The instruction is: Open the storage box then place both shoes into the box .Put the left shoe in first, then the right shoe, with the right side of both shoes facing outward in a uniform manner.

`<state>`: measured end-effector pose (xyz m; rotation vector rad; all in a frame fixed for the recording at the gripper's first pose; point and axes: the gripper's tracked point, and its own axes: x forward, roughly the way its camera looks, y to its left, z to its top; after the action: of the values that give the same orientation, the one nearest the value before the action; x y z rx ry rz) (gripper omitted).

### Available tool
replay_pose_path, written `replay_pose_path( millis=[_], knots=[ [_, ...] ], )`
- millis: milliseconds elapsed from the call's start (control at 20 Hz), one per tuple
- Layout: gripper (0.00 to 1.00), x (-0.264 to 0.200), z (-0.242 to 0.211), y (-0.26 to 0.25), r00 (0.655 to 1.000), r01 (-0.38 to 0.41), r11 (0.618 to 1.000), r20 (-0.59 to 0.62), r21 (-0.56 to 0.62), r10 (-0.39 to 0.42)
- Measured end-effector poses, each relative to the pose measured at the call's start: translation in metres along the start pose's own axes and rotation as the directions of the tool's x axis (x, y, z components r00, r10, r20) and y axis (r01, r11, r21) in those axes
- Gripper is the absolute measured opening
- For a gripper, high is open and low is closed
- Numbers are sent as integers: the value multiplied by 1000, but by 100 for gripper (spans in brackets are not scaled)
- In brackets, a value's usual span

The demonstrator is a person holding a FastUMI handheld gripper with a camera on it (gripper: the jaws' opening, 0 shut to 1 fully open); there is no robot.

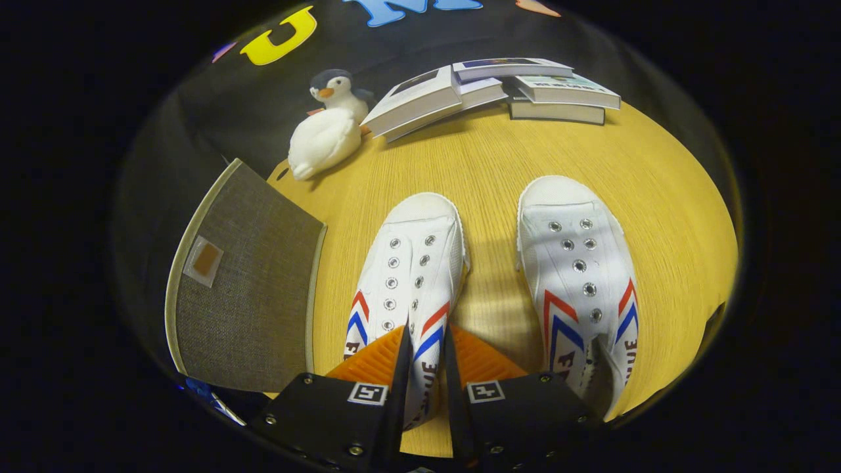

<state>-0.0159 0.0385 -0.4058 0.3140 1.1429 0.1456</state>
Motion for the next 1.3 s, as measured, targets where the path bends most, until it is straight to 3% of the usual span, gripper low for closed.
replay_pose_path(
  millis=[50, 100, 300, 350, 700, 1300],
  knots=[
    [30, 6, 0, -2, 1000, 7, 999, 17, 31, -8],
    [7, 3, 3, 0, 1000, 5, 997, 16, 76, -7],
    [6, -6, 7, -3, 998, 27, 998, 58, 60, -31],
    [0, -6, 12, -2, 996, 36, 998, 83, 54, -41],
    [0, -37, 31, 19, 995, -36, 986, 97, 165, 20],
    [0, -111, 82, 101, 973, -142, 983, 198, 114, 118]
  ],
)
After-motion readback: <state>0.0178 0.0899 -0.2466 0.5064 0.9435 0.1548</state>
